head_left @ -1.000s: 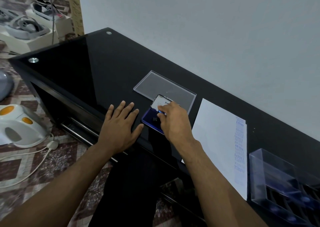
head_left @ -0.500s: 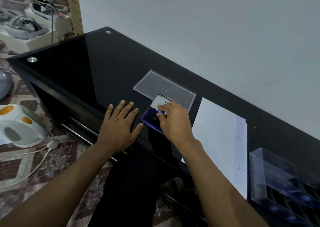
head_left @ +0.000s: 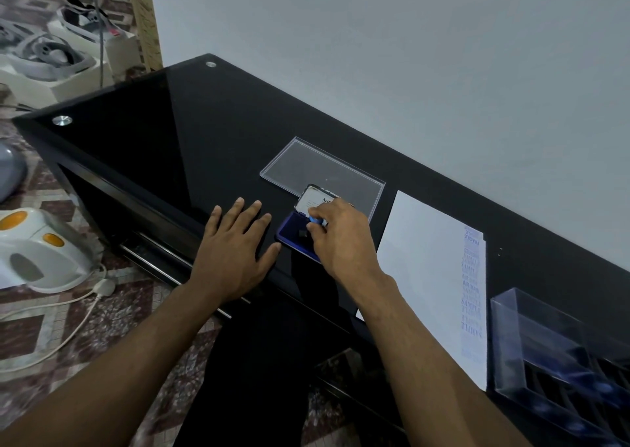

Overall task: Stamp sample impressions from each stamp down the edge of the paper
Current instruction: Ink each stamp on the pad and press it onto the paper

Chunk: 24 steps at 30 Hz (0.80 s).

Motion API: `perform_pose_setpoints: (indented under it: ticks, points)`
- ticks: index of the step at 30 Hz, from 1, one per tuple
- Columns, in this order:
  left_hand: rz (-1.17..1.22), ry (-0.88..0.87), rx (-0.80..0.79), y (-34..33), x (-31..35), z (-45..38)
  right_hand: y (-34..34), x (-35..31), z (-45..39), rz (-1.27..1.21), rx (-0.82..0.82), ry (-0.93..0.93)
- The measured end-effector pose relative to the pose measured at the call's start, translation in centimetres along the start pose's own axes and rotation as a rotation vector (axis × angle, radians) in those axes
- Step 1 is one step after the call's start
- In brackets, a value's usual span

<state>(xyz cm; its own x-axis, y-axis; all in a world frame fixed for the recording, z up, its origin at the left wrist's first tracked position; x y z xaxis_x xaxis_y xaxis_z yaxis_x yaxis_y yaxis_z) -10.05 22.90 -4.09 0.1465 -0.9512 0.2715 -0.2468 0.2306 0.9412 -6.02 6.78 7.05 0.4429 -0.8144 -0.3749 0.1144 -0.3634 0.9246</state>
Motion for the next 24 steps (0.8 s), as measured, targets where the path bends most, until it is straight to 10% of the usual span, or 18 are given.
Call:
perform_pose_setpoints:
  ticks: [24]
  points:
    - [0.220,-0.381,-0.121,-0.5,19.4,2.8,7.7,12.9,16.2,-0.077,0.453,-0.219]
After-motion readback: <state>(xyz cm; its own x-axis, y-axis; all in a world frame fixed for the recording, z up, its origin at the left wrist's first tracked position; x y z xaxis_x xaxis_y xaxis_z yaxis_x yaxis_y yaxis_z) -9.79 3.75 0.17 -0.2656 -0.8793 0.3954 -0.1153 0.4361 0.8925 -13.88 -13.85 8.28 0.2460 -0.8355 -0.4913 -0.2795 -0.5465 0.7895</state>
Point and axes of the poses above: each hand's wrist, its own z-axis away from the middle knuckle, its own y-axis out of the back of the hand, x = y × z, the point moved 5 cm from there along -z, towards the middle knuckle, and after that the axes turned 6 degrees about y, right-handed, at the moved point
